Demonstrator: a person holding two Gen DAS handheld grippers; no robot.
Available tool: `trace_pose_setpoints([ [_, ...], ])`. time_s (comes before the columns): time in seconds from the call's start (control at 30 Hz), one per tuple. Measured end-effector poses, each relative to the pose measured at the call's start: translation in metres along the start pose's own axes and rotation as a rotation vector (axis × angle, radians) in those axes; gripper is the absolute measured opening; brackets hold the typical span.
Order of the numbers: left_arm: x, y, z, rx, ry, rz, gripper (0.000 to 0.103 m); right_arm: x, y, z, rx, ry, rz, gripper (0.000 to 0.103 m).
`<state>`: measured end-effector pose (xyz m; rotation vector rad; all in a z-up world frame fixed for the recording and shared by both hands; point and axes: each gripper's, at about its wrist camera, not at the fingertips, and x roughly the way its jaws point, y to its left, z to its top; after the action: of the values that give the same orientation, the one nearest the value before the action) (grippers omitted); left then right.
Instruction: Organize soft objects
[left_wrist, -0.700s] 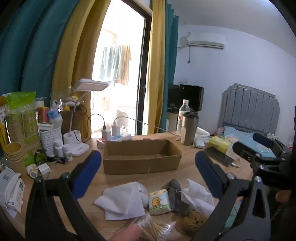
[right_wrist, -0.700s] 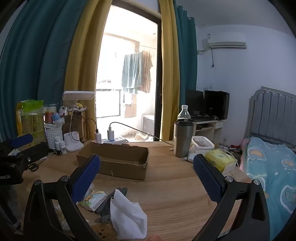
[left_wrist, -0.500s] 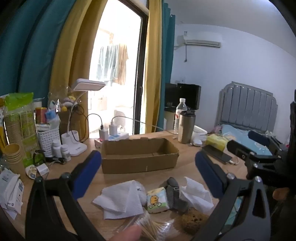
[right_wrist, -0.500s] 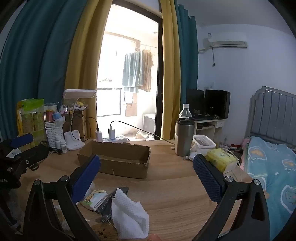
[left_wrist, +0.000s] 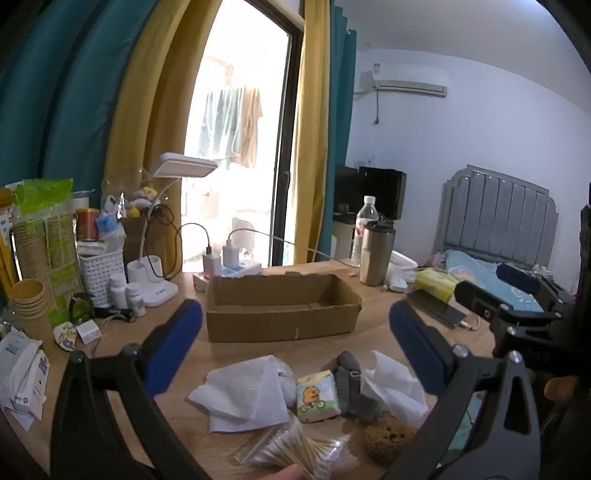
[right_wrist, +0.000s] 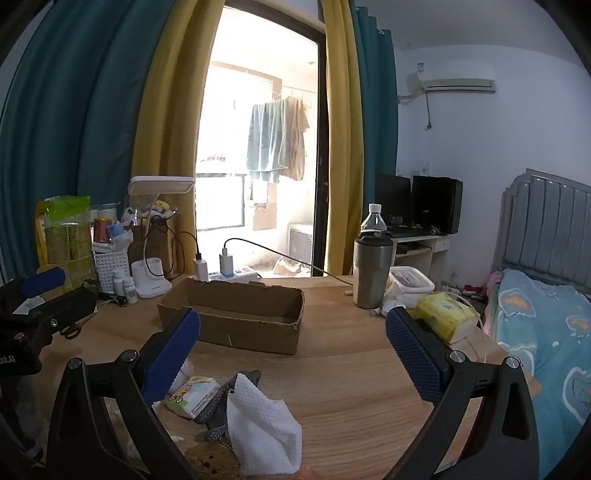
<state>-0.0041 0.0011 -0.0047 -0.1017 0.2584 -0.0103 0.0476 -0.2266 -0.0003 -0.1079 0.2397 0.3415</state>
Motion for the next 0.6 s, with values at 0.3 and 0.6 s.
trace_pose_setpoints([
  [0.3,0.0004,0.0029,-0.004,-0.014,0.011,-0.012,0.102,-0.0007,-0.0008,-0.0002,-0.001,0.005,0.008,0.102],
  [0.6,-0.001,0.0022,-0.0056,-0.023,0.007,-0.015,0.102,-0.0003,0.002,0.001,-0.002,0.003,0.007,0.102],
])
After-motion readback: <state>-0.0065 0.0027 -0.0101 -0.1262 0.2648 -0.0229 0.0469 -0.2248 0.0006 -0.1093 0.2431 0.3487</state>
